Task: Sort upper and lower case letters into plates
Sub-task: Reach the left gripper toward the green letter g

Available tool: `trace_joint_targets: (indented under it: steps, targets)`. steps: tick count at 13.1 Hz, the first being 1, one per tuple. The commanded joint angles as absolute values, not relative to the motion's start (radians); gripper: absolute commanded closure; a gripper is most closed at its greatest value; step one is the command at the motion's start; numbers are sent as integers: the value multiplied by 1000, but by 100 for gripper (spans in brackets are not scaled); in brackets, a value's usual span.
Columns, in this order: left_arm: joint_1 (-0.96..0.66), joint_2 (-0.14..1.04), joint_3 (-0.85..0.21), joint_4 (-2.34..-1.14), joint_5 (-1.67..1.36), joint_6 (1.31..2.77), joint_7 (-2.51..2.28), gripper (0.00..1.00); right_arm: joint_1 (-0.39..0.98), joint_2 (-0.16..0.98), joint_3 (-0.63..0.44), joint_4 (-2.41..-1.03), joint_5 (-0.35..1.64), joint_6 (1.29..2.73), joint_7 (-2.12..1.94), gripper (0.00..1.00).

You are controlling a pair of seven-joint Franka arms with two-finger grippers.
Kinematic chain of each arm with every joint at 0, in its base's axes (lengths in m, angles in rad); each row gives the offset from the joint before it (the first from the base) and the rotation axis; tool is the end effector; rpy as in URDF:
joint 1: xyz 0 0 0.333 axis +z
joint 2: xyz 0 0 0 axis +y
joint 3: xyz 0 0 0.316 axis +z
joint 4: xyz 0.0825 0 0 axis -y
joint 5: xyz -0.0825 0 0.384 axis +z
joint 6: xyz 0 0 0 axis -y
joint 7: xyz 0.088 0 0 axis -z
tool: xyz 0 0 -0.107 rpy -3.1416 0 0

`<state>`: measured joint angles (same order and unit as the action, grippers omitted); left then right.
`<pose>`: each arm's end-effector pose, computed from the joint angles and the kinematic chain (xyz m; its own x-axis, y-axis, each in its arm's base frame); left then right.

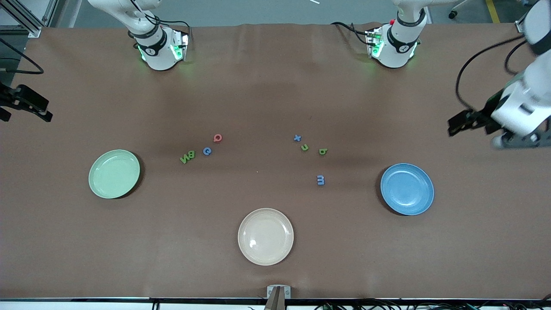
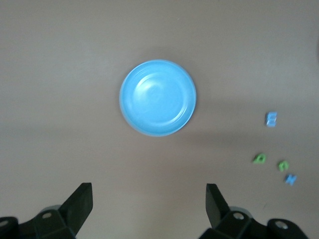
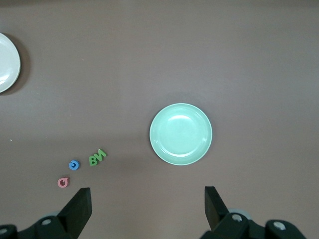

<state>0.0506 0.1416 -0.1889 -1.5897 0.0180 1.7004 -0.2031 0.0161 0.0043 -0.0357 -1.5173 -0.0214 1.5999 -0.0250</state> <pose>0.5980 -0.0747 0.5460 0.9975 0.0636 -0.0295 0.0637 -0.9980 0.0028 0.5593 -0.0131 0.6502 0.9970 0.0061 0.0777 0.0043 -0.9997 0.0235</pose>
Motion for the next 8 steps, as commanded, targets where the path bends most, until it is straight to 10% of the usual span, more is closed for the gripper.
trace_joint_targets:
  steps: [1, 8]
  targets:
    - [-33, 262, -198, -1549, 28, 1768, -334, 0, 70, 44, -38, -1497, -17, 1624, -8, 0]
    - [-242, 368, -202, -1827, 68, 2201, -627, 0, 126, 156, -38, -1511, -29, 1654, -18, 0]
